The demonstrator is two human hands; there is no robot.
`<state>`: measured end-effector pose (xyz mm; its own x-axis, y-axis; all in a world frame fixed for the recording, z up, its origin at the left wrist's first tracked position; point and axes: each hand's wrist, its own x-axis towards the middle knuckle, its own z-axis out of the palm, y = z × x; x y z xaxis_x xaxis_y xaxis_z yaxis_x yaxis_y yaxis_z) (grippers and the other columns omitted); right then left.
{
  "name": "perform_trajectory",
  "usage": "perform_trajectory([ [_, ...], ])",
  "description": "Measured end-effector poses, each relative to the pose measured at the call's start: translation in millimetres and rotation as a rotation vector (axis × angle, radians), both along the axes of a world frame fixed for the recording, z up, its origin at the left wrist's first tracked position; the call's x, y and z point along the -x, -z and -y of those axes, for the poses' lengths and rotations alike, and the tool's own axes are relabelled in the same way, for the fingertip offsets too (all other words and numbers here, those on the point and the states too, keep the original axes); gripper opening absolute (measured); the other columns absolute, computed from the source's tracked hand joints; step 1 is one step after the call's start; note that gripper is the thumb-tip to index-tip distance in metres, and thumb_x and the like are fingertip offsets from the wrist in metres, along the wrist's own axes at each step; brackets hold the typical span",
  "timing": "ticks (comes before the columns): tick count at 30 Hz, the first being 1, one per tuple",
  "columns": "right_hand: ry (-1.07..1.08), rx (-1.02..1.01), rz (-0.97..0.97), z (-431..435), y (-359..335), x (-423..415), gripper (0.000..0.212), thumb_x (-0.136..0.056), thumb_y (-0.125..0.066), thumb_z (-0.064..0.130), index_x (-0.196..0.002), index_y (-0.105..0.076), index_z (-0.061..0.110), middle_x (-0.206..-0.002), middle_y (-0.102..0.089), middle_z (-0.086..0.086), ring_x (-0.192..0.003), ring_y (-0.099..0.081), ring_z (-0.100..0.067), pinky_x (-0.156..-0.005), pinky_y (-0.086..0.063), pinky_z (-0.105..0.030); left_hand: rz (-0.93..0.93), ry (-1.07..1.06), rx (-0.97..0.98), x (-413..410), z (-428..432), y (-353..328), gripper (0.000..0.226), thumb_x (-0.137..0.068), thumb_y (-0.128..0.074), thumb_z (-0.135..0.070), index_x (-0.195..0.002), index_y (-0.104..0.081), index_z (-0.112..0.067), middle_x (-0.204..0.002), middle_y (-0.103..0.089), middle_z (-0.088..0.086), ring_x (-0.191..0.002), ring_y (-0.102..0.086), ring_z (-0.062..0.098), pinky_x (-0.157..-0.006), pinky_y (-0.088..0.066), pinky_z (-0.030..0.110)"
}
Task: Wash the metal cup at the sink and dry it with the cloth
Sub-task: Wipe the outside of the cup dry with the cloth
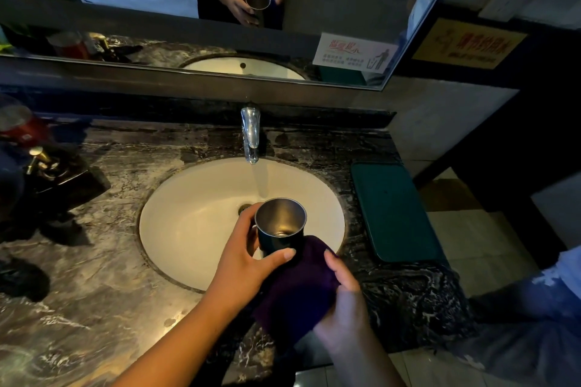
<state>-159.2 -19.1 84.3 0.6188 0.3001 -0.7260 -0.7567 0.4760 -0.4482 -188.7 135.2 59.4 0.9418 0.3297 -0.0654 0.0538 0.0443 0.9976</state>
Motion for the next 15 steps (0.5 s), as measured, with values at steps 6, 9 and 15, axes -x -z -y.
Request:
perform_trajectory([
  [6,0.071,0.073,0.034,22.8,-5.1,-10.5,0.055,-0.074,-0.066,0.016,-0.128,-0.065,0.009,-0.105,-0.077,-0.021,-0.091,-0.074,-0.039,-0.083,-0.058,-0.052,-0.036,0.103,-0.143,3.1,-13.0,1.1,0.075,-0.074,-0.085,-0.011,-0.129,-0.048,-0.046,-0.128,-0.06,-0.024,-0.126,-0.054,0.003,-0.107,-0.042,0.028],
  [9,0.142,0.074,0.125,31.6,-9.2,-16.4,0.076,-0.059,-0.08,0.025,-0.132,-0.063,0.013,-0.119,-0.073,-0.02,-0.109,-0.066,-0.04,-0.103,-0.043,-0.059,-0.058,0.161,-0.225,5.6,-15.0,4.0,0.075,-0.076,-0.085,-0.02,-0.126,-0.045,-0.057,-0.129,-0.056,-0.028,-0.125,-0.052,0.0,-0.103,-0.042,0.019],
  [15,-0.012,0.161,0.424,35.1,-33.2,-24.3,0.045,-0.071,-0.065,0.018,-0.115,-0.072,0.013,-0.106,-0.078,-0.015,-0.094,-0.075,-0.031,-0.094,-0.051,-0.052,-0.076,0.267,-0.267,6.6,-12.7,3.6,0.077,-0.075,-0.085,-0.026,-0.134,-0.041,-0.052,-0.13,-0.051,-0.034,-0.125,-0.046,-0.011,-0.094,-0.038,0.001],
])
